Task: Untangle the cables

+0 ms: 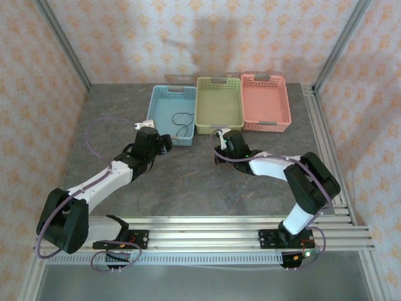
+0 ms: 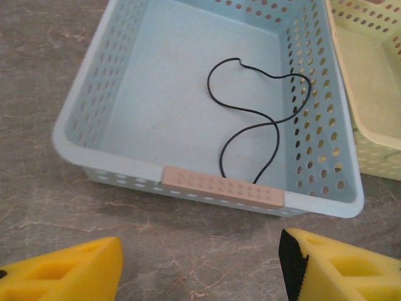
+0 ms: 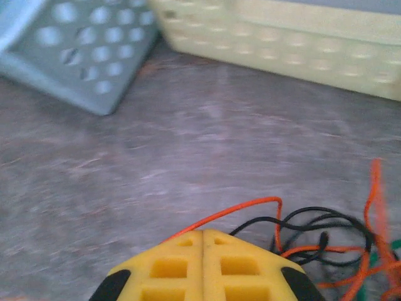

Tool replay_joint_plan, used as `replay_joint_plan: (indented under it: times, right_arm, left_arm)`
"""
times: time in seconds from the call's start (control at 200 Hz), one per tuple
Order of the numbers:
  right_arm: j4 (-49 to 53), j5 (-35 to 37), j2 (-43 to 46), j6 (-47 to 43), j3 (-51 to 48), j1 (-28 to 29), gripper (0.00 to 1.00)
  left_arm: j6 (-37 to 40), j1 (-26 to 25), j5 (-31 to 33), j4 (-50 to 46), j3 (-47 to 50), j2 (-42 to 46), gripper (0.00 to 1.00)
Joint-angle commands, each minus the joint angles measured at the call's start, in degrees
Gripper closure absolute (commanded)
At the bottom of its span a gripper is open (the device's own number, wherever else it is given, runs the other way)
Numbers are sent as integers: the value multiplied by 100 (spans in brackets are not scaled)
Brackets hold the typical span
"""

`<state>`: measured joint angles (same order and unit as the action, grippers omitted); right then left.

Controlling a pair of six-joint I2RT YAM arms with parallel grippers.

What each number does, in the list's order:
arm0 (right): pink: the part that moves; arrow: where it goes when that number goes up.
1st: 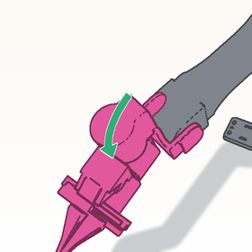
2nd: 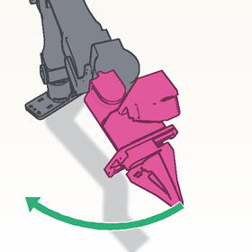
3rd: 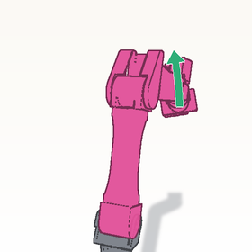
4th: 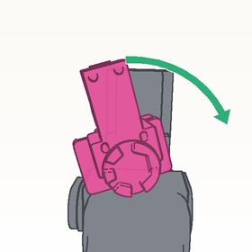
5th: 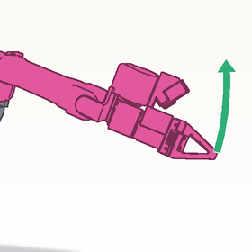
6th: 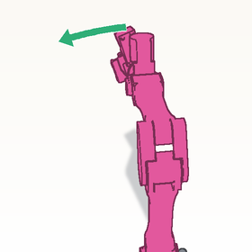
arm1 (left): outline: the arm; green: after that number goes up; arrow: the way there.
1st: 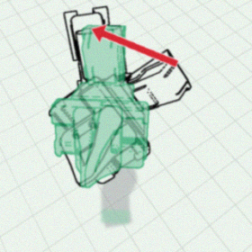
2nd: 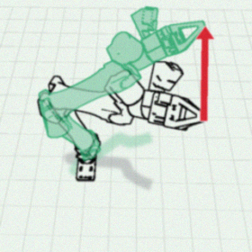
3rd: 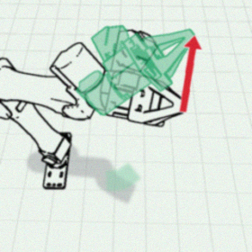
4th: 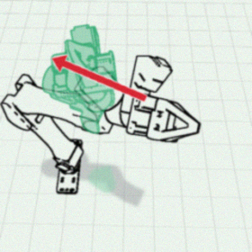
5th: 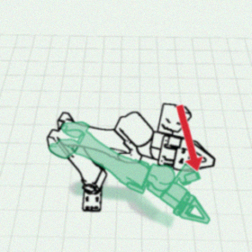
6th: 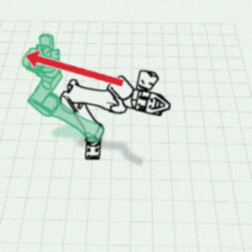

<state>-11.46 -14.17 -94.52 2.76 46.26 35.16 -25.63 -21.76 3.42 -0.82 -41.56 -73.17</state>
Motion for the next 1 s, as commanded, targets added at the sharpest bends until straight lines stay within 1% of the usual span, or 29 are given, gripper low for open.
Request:
replay_joint_plan:
  times: [0.0, 0.095, 0.17, 0.2, 0.21, 0.255, 0.325, 0.37, 0.485, 0.545, 0.706, 0.901, 0.996]
  right_arm:
    - [-292, -336, 203, -279, -88, 105, 100]
    - [-444, -310, 280, -280, -189, 110, 100]
    - [-486, -310, 304, -277, -214, 105, 100]
    - [-488, -305, 305, -281, -214, 105, 100]
    - [-496, -299, 303, -277, -217, 105, 100]
    - [-505, -292, 318, -276, -223, 107, 100]
    - [-581, -270, 357, -270, -265, 106, 100]
    - [-614, -249, 379, -268, -296, 107, 100]
    - [-739, -251, 489, -233, -392, 103, 100]
    - [-881, -274, 563, -211, -474, 105, 100]
    - [-1263, -437, 663, -114, -641, 107, 100]
    - [-1554, -553, 763, -113, -790, 107, 100]
    - [-1717, -572, 838, -114, -896, 107, 100]
  left_arm:
    - [2, -91, -208, 71, -377, -258, 32]
    - [-255, -101, -588, -178, -764, -583, 33]
    - [-461, -107, -1099, -106, -922, -830, 34]
    - [-465, -115, -1219, -109, -976, -927, 35]
    - [-591, -122, -1251, -122, -999, -958, 35]
    - [-718, -136, -1375, -135, -1068, -1088, 37]
    - [-785, -148, -1745, -50, -1106, -1215, 38]
    - [-915, -161, -1835, 44, -1041, -1226, 38]
    - [-1163, -162, -2177, 629, -743, -1235, 39]
    - [-1158, -160, -2310, 685, -720, -1236, 39]
    - [-1153, -316, -2373, 858, -605, -1266, 39]
    - [-1304, -388, -2888, 1288, -650, -1593, 41]
    - [-1314, -412, -3023, 1347, -725, -1736, 42]
